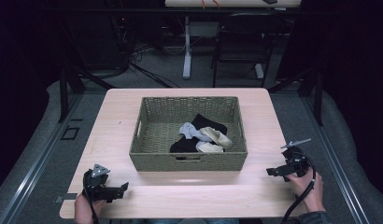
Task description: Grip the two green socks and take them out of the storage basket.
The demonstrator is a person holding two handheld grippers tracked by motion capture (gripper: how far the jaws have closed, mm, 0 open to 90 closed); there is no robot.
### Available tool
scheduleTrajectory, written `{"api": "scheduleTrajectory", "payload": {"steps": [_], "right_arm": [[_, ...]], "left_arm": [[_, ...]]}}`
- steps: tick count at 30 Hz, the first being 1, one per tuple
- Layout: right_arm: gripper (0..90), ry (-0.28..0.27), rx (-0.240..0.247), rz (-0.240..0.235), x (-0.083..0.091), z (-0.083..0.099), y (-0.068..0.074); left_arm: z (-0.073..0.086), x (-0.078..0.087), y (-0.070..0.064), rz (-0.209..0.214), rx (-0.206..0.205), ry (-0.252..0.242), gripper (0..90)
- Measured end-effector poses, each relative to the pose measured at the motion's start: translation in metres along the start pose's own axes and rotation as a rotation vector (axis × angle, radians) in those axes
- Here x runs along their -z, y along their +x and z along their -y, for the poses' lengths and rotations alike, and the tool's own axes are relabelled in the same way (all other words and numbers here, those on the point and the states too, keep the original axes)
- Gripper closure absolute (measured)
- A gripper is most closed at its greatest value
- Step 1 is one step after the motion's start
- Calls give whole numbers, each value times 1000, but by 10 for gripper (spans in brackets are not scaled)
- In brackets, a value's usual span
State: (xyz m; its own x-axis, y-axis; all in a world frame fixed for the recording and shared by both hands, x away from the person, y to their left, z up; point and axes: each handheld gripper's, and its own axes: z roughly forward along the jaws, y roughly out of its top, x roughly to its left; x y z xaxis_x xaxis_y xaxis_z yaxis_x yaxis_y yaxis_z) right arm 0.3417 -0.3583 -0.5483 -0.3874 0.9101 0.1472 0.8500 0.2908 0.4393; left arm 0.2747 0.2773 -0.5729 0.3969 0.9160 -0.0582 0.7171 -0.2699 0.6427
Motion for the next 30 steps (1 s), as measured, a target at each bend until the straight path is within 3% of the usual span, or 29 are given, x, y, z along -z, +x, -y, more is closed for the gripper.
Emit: {"api": "scheduleTrajectory", "payload": {"steps": [11, 14, 17, 20, 27, 30], "right_arm": [[0, -41, 49, -13, 22, -19, 5], [0, -39, 86, -31, 36, -28, 10], [0, -33, 94, -50, 42, -34, 11], [0, -39, 124, -78, 52, -48, 13], [0, -54, 170, -82, 68, -69, 24], [0, -57, 213, -89, 77, -85, 33]], "left_arm": [[3, 4, -1, -6, -9, 0, 1], [1, 3, -3, -8, -25, 6, 1], [1, 2, -3, -11, -23, 10, 1], [1, 2, -3, -16, -19, 10, 1], [1, 1, -2, -15, -16, 11, 1], [1, 1, -1, -15, -8, 11, 1]]}}
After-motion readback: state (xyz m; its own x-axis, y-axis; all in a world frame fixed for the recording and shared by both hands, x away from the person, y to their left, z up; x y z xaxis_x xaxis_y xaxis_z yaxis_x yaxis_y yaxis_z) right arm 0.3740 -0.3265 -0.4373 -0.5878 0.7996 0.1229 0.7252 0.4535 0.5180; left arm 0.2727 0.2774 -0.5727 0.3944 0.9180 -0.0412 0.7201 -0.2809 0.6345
